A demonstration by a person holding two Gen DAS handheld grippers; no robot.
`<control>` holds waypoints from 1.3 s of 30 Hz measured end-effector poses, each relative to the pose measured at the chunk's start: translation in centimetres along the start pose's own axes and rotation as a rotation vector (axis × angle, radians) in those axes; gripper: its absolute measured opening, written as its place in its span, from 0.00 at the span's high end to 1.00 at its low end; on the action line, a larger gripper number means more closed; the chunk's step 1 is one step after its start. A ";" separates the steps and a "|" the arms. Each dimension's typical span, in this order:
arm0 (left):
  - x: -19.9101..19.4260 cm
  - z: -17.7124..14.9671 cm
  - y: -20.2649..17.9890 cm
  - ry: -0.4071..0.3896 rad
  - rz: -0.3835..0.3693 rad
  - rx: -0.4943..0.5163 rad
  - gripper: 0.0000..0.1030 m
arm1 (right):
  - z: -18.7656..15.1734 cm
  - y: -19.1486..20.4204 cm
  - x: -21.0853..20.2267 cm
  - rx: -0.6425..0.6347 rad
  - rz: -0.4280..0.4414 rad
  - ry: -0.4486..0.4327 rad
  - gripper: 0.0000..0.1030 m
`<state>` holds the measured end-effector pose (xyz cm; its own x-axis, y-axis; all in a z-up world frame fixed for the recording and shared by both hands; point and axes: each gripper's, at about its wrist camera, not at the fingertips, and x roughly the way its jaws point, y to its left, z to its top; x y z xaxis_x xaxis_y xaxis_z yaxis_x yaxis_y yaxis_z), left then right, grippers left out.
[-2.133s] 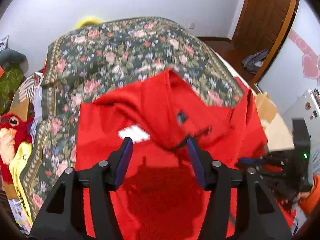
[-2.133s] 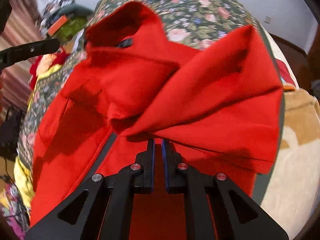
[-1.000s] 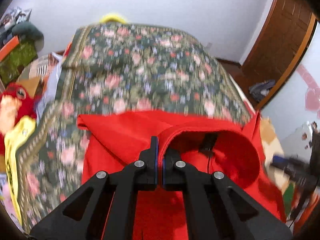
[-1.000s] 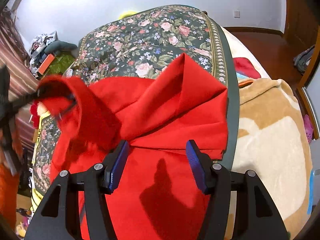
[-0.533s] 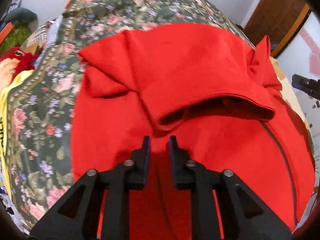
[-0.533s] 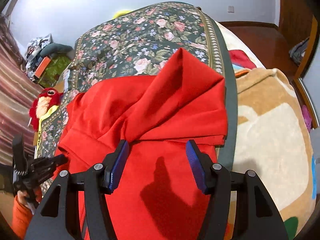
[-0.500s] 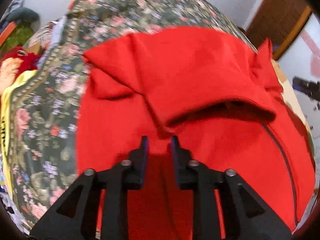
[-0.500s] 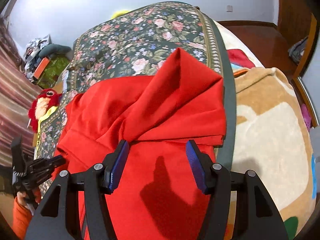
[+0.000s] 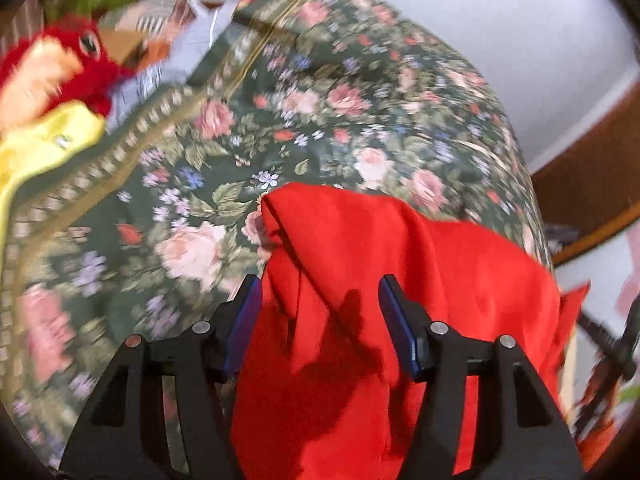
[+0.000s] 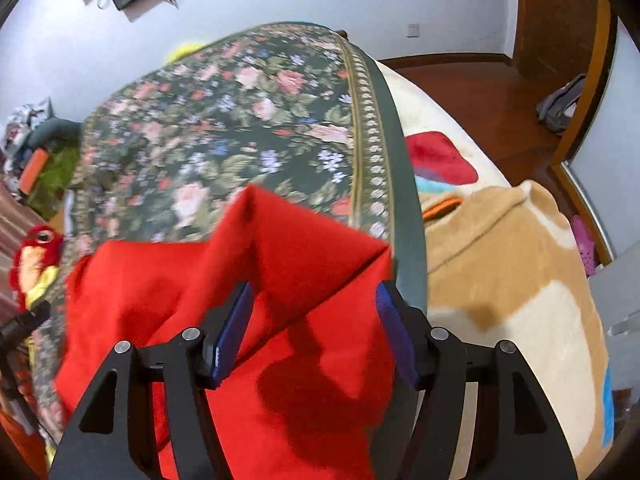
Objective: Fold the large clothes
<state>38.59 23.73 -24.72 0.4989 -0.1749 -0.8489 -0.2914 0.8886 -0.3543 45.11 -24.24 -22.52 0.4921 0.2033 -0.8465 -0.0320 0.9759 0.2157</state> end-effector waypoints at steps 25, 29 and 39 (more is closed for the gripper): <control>4.5 3.5 0.0 -0.036 0.127 0.017 0.97 | 3.0 -2.7 -0.7 -0.083 -0.132 -0.175 0.97; 6.6 2.3 -0.5 0.000 0.205 0.074 0.96 | 1.7 -5.0 0.2 -0.026 -0.152 -0.157 0.95; 3.2 1.1 -2.4 -0.034 0.322 0.225 0.93 | -0.5 -6.5 -3.9 -0.045 -0.178 -0.161 0.58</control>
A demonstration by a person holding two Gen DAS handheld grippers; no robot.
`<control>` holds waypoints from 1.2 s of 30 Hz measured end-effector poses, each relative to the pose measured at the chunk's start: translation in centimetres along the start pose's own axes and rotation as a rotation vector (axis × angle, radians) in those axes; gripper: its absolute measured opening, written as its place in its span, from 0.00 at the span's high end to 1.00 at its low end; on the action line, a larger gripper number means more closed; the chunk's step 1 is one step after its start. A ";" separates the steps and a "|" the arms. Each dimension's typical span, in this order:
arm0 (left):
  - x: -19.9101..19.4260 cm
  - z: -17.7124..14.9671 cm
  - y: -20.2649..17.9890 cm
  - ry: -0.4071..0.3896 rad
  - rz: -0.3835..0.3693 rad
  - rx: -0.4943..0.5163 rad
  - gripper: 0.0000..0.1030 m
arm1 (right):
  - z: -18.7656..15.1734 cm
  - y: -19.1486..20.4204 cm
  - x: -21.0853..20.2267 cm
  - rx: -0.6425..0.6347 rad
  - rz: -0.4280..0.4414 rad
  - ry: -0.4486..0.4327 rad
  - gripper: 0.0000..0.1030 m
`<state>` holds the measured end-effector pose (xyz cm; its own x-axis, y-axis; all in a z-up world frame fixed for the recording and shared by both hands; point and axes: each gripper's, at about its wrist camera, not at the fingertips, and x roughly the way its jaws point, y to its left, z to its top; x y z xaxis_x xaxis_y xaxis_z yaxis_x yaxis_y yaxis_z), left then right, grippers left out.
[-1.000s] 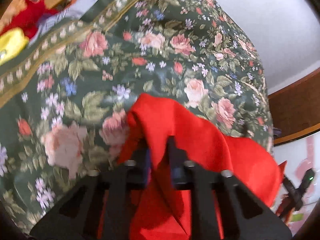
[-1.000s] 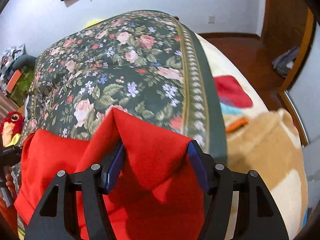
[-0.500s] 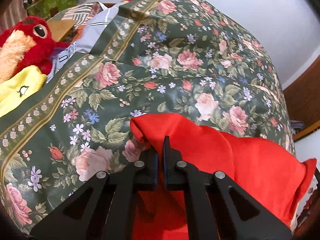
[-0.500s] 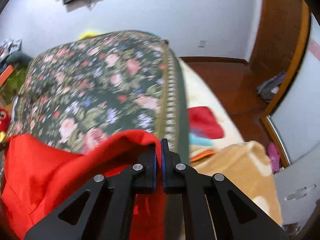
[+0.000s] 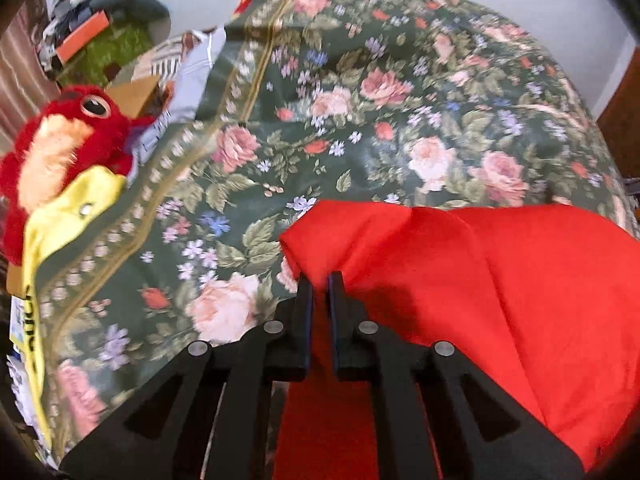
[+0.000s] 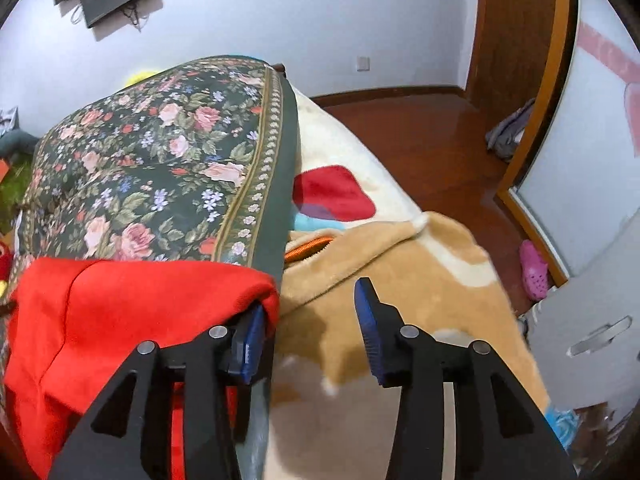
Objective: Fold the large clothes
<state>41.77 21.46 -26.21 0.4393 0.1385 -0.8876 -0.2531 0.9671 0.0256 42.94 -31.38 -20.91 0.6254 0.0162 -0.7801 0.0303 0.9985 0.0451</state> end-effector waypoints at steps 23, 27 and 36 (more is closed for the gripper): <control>-10.5 -8.0 -10.8 -0.076 -0.233 0.268 0.44 | -4.1 13.2 -5.4 -0.129 0.384 0.126 0.18; -8.6 -9.2 -12.3 -0.026 -0.222 0.306 0.44 | -5.1 16.0 -2.7 -0.183 0.385 0.203 0.18; -7.4 -12.1 -11.2 -0.012 -0.175 0.377 0.31 | -7.7 14.1 0.8 -0.116 0.353 0.358 0.18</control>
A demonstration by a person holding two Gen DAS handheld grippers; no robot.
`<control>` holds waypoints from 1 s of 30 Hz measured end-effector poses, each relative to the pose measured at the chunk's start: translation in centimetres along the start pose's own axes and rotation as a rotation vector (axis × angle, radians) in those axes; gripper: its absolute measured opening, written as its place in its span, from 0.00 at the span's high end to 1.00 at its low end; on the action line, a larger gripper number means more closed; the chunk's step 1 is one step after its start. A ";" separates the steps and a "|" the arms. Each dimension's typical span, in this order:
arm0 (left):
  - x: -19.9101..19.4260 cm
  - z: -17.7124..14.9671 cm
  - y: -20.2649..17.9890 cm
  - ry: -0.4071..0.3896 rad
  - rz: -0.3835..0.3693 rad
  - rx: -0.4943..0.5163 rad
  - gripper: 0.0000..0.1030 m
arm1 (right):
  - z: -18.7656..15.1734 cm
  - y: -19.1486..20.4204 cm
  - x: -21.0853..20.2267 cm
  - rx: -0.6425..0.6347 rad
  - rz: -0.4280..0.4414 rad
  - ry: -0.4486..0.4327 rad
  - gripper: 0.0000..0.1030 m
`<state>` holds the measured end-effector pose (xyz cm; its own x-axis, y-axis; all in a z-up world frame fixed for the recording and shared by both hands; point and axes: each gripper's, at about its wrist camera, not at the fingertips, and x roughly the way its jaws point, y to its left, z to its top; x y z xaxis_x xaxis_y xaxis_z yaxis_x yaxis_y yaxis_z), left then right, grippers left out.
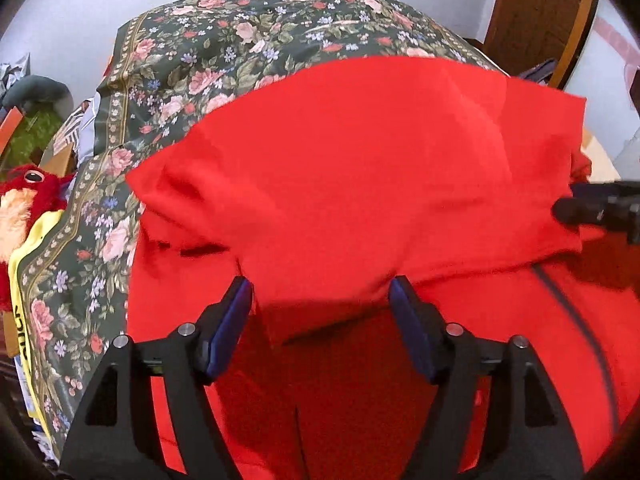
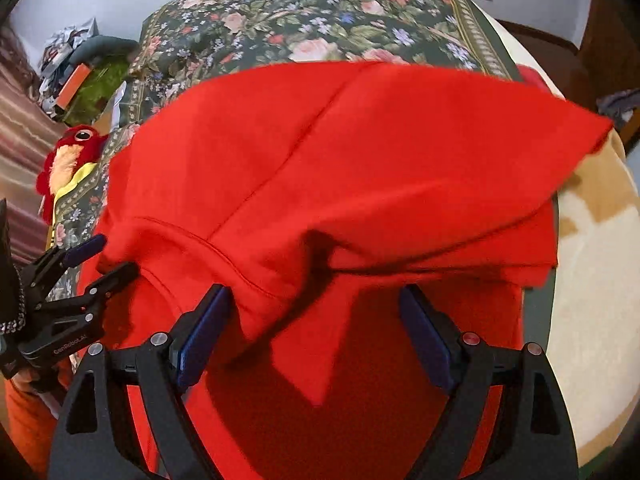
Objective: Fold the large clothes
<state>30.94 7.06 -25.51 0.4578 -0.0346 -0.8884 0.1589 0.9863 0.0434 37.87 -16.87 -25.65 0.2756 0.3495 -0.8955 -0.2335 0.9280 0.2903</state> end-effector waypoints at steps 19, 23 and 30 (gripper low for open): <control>-11.1 -6.2 5.2 -0.116 0.099 -0.195 0.30 | -4.3 1.0 -9.3 -0.062 -0.144 -0.156 0.18; -13.4 -7.8 6.1 -0.140 0.112 -0.231 0.30 | -5.4 0.6 -11.9 -0.065 -0.155 -0.199 0.18; -14.9 -12.3 8.8 -0.130 0.070 -0.371 0.29 | -7.8 -1.4 -14.2 -0.033 -0.178 -0.221 0.18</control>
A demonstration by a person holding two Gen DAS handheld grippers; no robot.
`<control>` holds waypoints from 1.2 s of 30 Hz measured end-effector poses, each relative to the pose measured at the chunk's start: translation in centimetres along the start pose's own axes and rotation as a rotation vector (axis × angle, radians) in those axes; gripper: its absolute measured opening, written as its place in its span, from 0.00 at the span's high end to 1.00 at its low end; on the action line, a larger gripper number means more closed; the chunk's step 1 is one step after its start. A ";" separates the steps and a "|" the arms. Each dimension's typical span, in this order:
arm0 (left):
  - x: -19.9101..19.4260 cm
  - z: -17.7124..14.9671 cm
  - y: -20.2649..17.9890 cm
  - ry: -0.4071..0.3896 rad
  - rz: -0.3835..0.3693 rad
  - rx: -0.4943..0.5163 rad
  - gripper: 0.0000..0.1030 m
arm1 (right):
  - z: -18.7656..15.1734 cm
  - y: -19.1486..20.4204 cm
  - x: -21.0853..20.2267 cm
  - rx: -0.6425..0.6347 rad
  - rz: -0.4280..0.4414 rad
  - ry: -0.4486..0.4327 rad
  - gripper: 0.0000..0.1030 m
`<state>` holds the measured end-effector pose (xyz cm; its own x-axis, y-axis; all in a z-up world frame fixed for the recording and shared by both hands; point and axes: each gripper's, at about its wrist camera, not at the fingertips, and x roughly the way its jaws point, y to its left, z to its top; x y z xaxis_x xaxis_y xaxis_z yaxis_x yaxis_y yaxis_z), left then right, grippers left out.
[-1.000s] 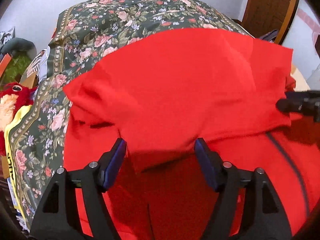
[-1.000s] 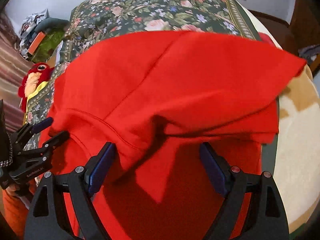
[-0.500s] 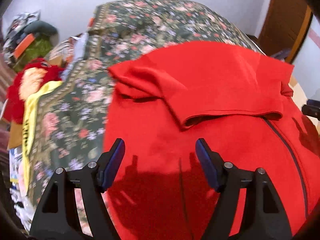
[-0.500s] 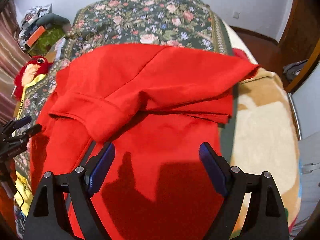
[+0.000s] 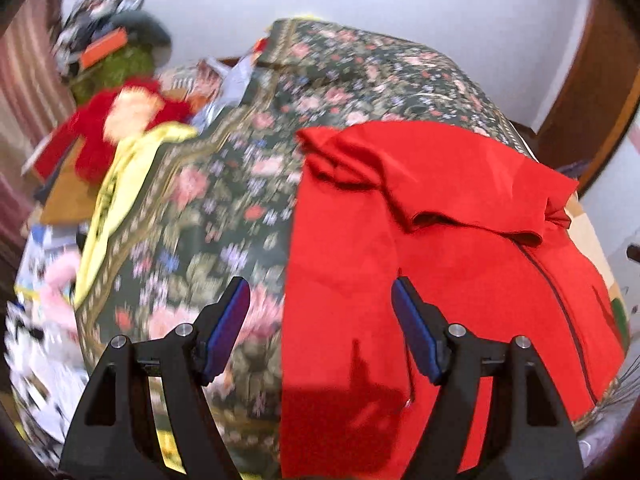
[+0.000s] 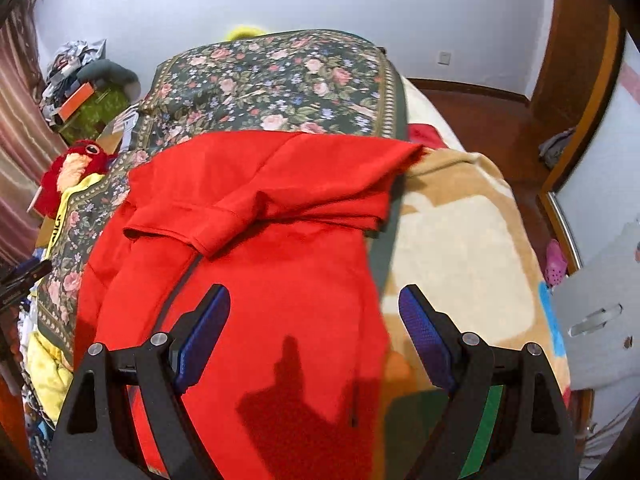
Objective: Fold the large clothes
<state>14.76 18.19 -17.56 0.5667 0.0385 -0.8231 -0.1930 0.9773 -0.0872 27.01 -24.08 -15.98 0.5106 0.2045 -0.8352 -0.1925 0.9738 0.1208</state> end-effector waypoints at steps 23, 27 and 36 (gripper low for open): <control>8.4 -11.6 5.2 0.350 -0.326 -0.374 0.32 | -6.1 -5.4 5.7 0.253 0.178 0.241 0.18; 7.7 -11.0 3.6 0.343 -0.230 -0.289 0.55 | -6.1 -4.9 5.2 0.262 0.229 0.202 0.39; 5.1 -10.1 0.9 0.257 -0.120 -0.151 0.91 | -5.4 -2.3 3.2 0.123 0.185 0.128 0.86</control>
<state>9.41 17.14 -27.48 0.3751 -0.1477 -0.9151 -0.2646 0.9291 -0.2584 24.59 -26.20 -21.86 0.3642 0.3734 -0.8532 -0.1651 0.9275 0.3354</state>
